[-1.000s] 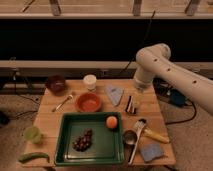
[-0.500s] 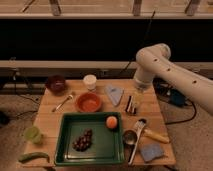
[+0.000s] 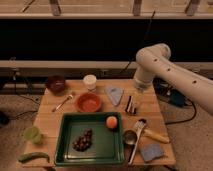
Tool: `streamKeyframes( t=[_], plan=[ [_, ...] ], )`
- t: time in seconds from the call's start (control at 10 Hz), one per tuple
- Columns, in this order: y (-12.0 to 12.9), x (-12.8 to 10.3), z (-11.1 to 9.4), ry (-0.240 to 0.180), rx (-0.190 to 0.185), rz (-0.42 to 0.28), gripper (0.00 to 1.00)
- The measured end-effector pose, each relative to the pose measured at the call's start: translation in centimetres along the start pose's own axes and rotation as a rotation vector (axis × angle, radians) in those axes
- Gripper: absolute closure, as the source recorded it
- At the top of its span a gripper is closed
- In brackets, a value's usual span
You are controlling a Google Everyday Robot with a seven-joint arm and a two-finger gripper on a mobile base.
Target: Place fork in red bowl
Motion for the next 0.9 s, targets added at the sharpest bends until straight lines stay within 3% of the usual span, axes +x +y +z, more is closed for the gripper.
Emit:
streamKeyframes(
  t=[0.9],
  plan=[
    [-0.10, -0.22, 0.19, -0.004, -0.005, -0.020, 0.20]
  ],
)
